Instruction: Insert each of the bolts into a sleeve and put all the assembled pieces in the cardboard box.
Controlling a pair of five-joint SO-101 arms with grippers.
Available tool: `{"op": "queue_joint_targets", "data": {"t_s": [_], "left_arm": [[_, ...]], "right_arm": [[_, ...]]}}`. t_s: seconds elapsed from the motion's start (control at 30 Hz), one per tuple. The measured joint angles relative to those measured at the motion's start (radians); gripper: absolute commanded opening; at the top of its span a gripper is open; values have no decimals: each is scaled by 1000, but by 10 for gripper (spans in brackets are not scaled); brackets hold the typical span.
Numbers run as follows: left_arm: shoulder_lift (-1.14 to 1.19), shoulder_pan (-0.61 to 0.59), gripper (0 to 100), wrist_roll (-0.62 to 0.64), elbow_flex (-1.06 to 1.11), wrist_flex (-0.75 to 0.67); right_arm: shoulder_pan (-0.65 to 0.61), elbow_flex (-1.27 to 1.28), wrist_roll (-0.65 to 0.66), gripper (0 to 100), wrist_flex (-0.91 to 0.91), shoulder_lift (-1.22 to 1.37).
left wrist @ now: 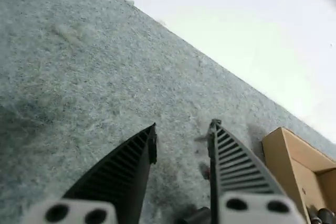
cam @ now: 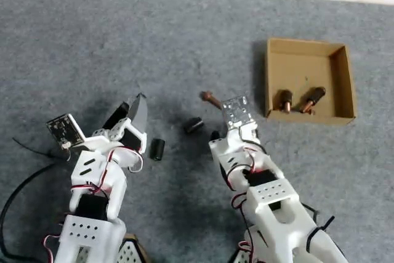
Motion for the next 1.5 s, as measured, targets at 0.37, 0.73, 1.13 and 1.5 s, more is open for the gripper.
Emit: {"op": "queue_joint_targets", "data": {"t_s": [0.37, 0.73, 1.13, 1.5], "left_arm": [[0, 0, 157, -8, 0, 0], [0, 0, 157, -69, 0, 0], [0, 0, 159, -74, 0, 0], [0, 0, 159, -74, 0, 0]], "right_arm": [[0, 0, 0, 270, -5, 0], [18, 0, 0, 270, -5, 0], [21, 0, 0, 270, -5, 0], [21, 0, 0, 270, -5, 0]]}}
